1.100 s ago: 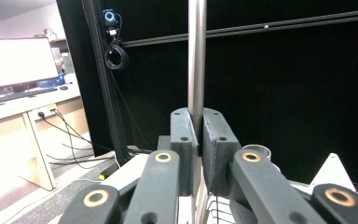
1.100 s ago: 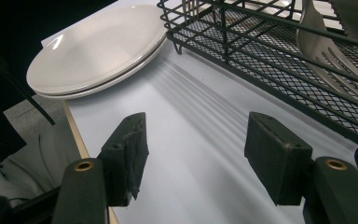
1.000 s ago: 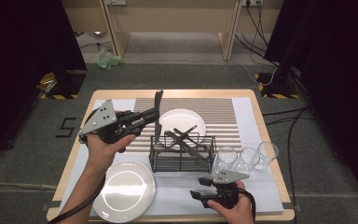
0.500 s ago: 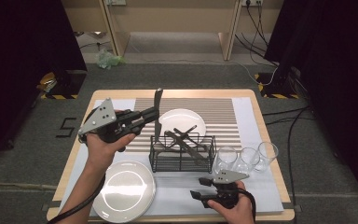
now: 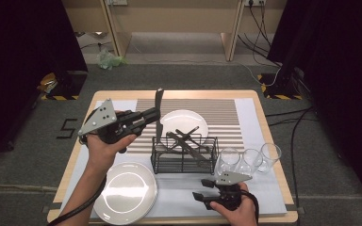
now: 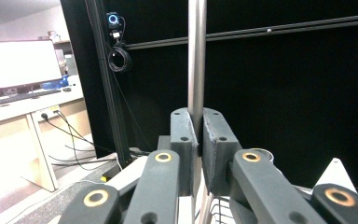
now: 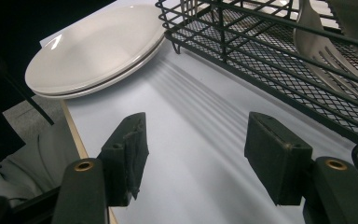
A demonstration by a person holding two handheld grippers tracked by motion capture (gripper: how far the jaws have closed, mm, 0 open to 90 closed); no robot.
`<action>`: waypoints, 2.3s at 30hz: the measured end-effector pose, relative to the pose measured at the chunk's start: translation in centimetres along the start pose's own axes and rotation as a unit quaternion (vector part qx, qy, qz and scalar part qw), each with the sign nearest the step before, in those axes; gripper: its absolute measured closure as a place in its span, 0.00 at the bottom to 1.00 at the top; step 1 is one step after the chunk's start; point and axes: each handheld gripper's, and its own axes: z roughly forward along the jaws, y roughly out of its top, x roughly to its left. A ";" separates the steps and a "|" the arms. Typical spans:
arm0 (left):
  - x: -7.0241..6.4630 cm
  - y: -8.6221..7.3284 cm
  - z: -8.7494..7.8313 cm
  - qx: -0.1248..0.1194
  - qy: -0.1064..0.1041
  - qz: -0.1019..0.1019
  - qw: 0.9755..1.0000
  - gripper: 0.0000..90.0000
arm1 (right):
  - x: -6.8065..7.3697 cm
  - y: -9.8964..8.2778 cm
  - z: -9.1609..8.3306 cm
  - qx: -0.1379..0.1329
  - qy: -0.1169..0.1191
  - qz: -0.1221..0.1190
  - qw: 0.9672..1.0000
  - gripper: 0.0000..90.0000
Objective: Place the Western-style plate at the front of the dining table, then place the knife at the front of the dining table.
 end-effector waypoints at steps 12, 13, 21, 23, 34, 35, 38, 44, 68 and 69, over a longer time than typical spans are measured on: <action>0.3 0.2 -0.5 -0.003 0.008 0.002 1.000 0.93 | 0.0 0.0 0.0 0.000 0.001 0.001 1.000 0.44; 0.3 0.3 -0.5 -0.004 0.008 0.002 1.000 0.93 | 0.0 0.0 0.0 0.001 0.001 0.002 1.000 0.44; 0.5 0.2 -0.7 -0.003 0.011 0.000 1.000 0.93 | 0.0 0.0 0.1 -0.001 0.002 0.002 1.000 0.44; 0.5 0.2 -0.8 -0.003 0.012 0.000 1.000 0.93 | 0.0 0.0 0.1 0.000 0.002 0.002 1.000 0.44; 1.0 0.2 -1.5 -0.005 0.023 -0.003 1.000 0.93 | 0.0 -0.1 -0.1 -0.002 0.000 0.004 1.000 0.44; 1.0 0.2 -1.5 -0.005 0.023 -0.002 1.000 0.93 | 0.0 -0.1 -0.1 -0.003 0.000 0.004 1.000 0.44; 1.1 0.2 -1.7 -0.005 0.027 -0.003 1.000 0.93 | 0.0 -0.1 -0.1 -0.004 0.000 0.005 1.000 0.44; 1.2 0.2 -1.9 -0.004 0.029 -0.003 1.000 0.93 | 0.0 -0.1 -0.2 -0.005 -0.002 0.006 1.000 0.44; 1.8 -0.3 -2.7 0.000 0.047 -0.005 0.999 0.93 | -0.1 0.0 -0.1 -0.001 0.002 0.004 1.000 0.44; 1.8 -0.4 -2.7 0.000 0.048 -0.006 0.999 0.93 | -0.1 0.0 -0.1 0.000 0.002 0.003 1.000 0.44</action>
